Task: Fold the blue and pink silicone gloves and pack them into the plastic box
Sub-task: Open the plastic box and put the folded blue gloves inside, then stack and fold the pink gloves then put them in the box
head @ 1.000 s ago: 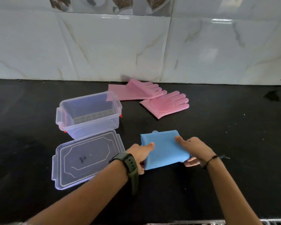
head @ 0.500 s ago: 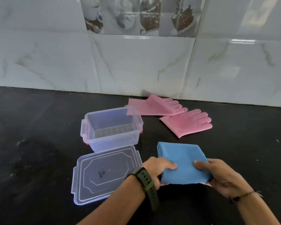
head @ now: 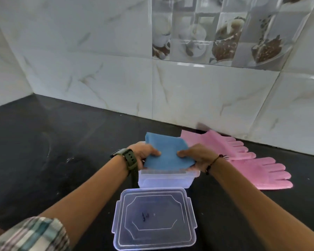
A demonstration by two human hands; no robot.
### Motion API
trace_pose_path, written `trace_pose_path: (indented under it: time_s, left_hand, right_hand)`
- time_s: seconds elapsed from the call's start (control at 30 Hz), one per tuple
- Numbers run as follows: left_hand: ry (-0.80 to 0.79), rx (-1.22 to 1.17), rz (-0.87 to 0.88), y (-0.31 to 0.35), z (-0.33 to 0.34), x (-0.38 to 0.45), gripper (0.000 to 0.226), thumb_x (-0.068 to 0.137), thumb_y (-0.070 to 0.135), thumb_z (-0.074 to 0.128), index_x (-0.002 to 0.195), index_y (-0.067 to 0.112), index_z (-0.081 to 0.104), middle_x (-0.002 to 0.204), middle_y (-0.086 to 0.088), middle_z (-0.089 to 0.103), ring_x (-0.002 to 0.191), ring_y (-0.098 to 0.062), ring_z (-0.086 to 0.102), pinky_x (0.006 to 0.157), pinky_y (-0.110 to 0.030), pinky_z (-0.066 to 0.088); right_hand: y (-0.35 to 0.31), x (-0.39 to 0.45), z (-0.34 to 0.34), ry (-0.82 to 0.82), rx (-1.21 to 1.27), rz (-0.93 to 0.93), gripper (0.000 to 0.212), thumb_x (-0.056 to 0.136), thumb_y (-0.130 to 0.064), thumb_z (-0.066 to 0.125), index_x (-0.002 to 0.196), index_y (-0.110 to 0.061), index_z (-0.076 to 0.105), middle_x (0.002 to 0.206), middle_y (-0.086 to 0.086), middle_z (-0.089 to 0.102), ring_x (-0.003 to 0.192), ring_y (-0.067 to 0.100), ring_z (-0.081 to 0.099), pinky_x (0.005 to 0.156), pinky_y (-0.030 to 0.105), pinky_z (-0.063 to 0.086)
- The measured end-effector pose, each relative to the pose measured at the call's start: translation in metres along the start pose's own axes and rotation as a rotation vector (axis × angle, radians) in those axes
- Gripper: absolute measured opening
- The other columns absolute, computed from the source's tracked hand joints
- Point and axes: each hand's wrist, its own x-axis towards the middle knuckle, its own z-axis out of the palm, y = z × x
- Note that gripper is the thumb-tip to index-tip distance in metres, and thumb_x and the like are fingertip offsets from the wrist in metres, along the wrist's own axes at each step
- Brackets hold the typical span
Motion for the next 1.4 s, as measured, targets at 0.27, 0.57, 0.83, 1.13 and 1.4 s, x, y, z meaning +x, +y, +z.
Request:
trace_pose_path:
  time_s: [0.27,0.57,0.83,1.13,1.4]
  left_hand:
    - [0.346,0.789,0.060,-0.022,0.019,0.045,0.042,0.089,0.016,0.054,0.128,0.001,0.048,0.137,-0.015,0.049,0.125,-0.027,0.048,0.102,-0.029,0.040]
    - [0.359,1.695,0.356,-0.016,0.030,0.048,0.032,0.087,0.011,0.047,0.119,0.007,0.051,0.122,-0.012,0.055,0.115,-0.029,0.052,0.089,-0.039,0.047]
    - [-0.036,0.637,0.760,0.051,0.148,0.015,0.029,0.087,0.000,0.049,0.110,0.003,0.067,0.114,-0.014,0.066,0.108,-0.026,0.057,0.096,-0.031,0.042]
    - [-0.017,1.418,0.575,-0.013,0.265,0.108,0.033,0.096,0.007,0.037,0.125,-0.001,0.051,0.134,-0.017,0.053,0.123,-0.031,0.050,0.103,-0.031,0.037]
    - [0.340,1.403,0.391,-0.037,0.288,0.116,0.033,0.095,0.014,0.044,0.126,0.002,0.048,0.128,-0.017,0.055,0.116,-0.031,0.053,0.094,-0.034,0.043]
  right_hand:
    - [0.009,0.037,0.027,0.100,-1.092,-0.105,0.038,0.081,-0.019,0.065,0.115,-0.001,0.059,0.116,0.015,0.064,0.098,0.026,0.060,0.075,0.026,0.046]
    - [0.015,0.029,0.033,0.187,-1.219,-0.252,0.031,0.090,-0.010,0.051,0.119,0.001,0.056,0.124,0.020,0.060,0.114,0.032,0.057,0.092,0.034,0.047]
    - [-0.016,-0.012,-0.108,0.605,-0.738,-0.294,0.015,0.082,-0.007,0.051,0.077,0.003,0.060,0.083,0.020,0.055,0.077,0.025,0.048,0.060,0.023,0.035]
    - [0.110,-0.018,-0.220,0.475,-0.494,0.364,0.031,0.088,-0.033,0.053,0.073,-0.007,0.046,0.077,0.016,0.053,0.054,0.025,0.056,0.063,0.038,0.058]
    - [0.126,-0.001,-0.205,0.714,-0.476,0.168,0.008,0.082,-0.013,0.053,0.077,-0.007,0.056,0.075,0.006,0.056,0.072,0.026,0.054,0.062,0.028,0.043]
